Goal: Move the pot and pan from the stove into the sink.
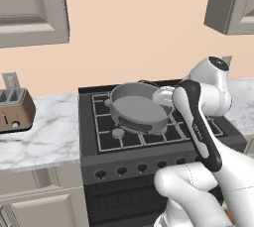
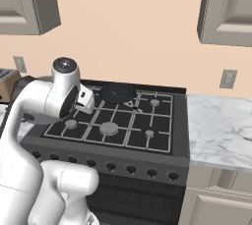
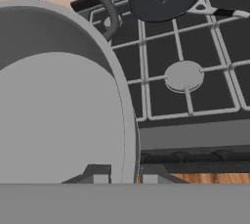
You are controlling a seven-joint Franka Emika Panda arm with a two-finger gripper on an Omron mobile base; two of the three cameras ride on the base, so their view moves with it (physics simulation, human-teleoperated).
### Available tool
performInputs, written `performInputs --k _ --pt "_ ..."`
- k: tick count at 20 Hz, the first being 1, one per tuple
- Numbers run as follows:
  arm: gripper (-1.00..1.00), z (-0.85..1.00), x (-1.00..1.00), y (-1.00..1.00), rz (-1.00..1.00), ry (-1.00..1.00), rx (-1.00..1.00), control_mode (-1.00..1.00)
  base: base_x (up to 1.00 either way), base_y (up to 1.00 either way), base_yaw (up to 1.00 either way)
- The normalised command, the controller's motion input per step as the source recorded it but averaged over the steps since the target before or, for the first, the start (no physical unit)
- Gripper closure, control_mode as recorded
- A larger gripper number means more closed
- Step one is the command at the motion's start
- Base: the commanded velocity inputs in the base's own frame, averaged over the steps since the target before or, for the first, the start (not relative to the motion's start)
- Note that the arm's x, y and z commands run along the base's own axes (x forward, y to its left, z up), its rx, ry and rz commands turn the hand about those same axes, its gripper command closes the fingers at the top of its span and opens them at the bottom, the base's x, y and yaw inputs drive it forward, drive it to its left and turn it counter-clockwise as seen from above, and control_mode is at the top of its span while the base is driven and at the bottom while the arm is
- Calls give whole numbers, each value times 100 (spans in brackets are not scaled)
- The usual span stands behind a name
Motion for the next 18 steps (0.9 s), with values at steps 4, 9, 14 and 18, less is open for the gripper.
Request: performInputs --k 4,9,14,18 --pt "100 0 -2 0 0 0 0 100 -13 0 0" --pt "100 0 0 0 0 0 0 100 -55 -8 3" --pt "100 0 0 0 0 0 0 100 -58 -16 1" --pt "100 0 0 0 0 0 0 100 -58 -17 1"
